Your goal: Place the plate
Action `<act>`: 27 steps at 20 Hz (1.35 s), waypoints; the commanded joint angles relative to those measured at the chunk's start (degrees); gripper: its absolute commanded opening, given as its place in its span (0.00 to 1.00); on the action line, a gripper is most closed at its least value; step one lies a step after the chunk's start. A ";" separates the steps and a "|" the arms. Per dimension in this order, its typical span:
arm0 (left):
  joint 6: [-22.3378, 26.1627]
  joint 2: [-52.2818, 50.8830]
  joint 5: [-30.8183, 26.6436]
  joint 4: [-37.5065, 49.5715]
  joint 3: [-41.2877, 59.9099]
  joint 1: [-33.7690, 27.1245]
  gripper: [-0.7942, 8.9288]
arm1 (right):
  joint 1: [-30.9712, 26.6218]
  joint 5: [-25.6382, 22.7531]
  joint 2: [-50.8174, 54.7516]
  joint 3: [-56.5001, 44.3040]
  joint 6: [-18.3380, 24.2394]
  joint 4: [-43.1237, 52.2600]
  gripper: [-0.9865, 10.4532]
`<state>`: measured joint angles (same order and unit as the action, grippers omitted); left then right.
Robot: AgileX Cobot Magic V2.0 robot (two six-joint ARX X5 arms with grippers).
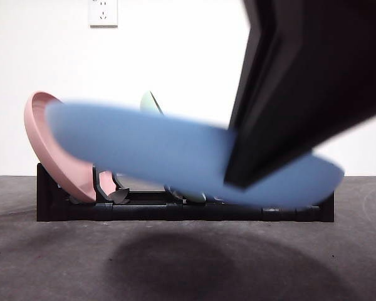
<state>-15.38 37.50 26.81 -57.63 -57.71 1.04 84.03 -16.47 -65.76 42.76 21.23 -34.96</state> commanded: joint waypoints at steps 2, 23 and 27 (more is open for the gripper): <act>1.05 0.26 -0.09 0.57 -1.18 0.11 0.52 | -0.09 0.04 -4.59 0.52 0.70 2.82 0.10; 1.27 0.24 -0.09 0.52 -1.18 0.11 0.52 | -10.01 3.82 -18.71 0.85 -1.79 13.73 0.31; 1.25 0.26 -0.09 0.81 -1.18 0.11 0.52 | -10.75 1.46 -13.92 8.04 -9.75 4.22 0.31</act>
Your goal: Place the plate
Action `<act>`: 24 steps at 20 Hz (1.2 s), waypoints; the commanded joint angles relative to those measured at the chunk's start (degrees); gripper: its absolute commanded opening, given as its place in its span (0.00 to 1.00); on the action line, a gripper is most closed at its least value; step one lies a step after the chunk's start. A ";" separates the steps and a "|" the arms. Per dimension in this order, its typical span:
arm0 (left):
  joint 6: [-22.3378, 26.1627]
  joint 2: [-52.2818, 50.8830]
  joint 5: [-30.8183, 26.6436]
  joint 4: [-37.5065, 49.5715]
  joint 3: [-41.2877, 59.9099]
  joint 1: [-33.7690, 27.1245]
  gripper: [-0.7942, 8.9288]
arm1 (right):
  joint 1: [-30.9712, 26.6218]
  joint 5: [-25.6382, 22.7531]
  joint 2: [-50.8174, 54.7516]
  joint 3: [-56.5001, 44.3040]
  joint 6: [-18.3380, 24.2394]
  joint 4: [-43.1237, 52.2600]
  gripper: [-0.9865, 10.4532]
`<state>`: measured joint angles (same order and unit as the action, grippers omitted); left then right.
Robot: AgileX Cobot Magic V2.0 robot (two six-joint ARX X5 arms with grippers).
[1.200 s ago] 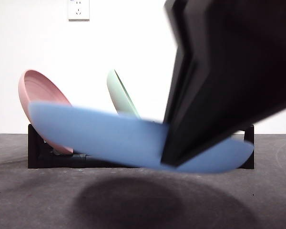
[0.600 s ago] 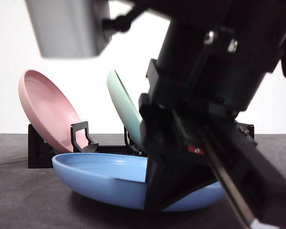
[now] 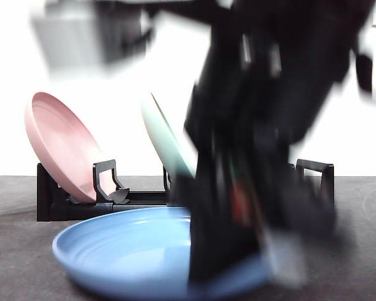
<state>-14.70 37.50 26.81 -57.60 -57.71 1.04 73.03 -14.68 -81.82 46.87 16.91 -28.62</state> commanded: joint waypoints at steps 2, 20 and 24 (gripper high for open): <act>0.48 0.31 -0.09 2.05 -1.18 0.11 0.52 | -1.84 0.04 6.88 6.60 -9.49 -4.04 0.31; 3.87 28.41 -17.70 7.43 -16.17 4.76 0.50 | -43.76 9.11 38.64 6.80 -32.85 -26.03 0.31; 5.40 37.99 -24.30 4.33 -25.40 8.17 0.50 | -46.47 11.80 42.14 6.80 -34.16 -26.38 0.31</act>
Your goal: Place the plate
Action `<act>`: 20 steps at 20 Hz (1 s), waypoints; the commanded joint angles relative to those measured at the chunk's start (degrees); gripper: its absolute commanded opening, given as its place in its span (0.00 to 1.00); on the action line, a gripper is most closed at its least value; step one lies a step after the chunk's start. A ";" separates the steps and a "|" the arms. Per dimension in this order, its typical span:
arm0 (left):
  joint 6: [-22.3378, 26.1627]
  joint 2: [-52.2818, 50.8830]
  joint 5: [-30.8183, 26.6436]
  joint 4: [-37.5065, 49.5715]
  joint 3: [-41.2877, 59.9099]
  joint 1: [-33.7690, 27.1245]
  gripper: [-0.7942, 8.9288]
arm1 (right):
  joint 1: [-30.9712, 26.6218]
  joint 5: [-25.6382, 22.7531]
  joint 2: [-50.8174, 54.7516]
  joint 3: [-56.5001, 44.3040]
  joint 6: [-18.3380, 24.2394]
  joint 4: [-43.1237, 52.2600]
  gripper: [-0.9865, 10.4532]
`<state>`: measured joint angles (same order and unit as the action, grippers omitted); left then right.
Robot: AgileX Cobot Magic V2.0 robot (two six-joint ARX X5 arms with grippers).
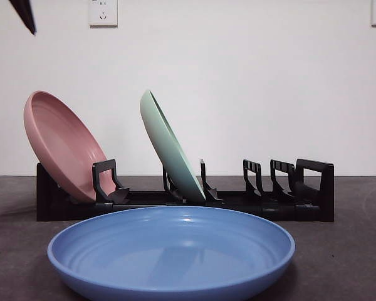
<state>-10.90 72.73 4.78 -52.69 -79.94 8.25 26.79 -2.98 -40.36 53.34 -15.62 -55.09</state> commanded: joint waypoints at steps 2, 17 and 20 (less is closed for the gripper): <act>2.51 6.47 -5.35 -1.31 -6.03 2.91 0.50 | -0.98 0.07 2.71 0.33 -1.79 -1.27 0.30; 3.41 18.49 -9.92 0.15 -7.78 5.66 0.34 | -1.16 -1.60 7.65 0.33 -1.81 -6.14 0.30; 3.41 18.49 -9.94 0.77 -7.78 5.66 0.19 | -1.16 -1.64 7.65 0.33 -1.79 -6.12 0.30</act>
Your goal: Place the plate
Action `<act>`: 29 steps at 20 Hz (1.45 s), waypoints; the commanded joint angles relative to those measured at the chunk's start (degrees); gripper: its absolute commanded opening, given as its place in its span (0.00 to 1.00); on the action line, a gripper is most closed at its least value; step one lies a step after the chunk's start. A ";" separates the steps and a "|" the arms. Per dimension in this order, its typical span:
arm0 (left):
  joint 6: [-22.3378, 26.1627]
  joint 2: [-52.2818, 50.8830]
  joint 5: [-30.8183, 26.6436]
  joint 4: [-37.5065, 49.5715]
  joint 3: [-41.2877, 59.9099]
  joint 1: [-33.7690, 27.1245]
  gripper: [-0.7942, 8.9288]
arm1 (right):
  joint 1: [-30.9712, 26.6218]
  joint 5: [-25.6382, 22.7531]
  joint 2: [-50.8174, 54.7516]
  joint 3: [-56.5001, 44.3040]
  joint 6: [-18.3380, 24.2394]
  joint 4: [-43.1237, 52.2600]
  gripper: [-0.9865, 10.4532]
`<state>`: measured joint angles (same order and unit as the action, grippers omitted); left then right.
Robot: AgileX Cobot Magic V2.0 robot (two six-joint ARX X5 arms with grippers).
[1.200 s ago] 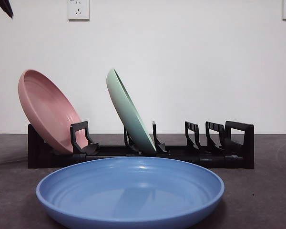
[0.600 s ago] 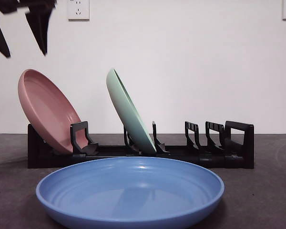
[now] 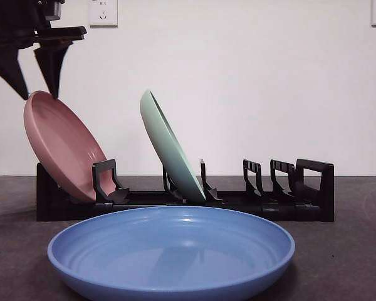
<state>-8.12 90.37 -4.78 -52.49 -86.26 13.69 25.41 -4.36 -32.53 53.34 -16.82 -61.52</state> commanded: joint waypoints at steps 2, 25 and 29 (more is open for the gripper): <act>0.68 0.85 -0.37 1.18 -1.46 0.22 0.16 | 0.22 -0.63 -0.20 0.33 -0.57 0.28 0.30; 2.97 -0.61 -7.74 -17.64 -18.47 0.20 0.10 | 0.22 -0.63 -0.17 0.33 -0.31 0.72 0.30; 3.10 -2.38 -7.56 -20.28 -18.47 0.20 0.10 | 0.22 -0.63 -0.17 0.33 -0.09 0.74 0.30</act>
<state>-5.41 88.33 -12.23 -73.19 -102.89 13.74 25.41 -4.71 -32.53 53.34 -16.80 -61.41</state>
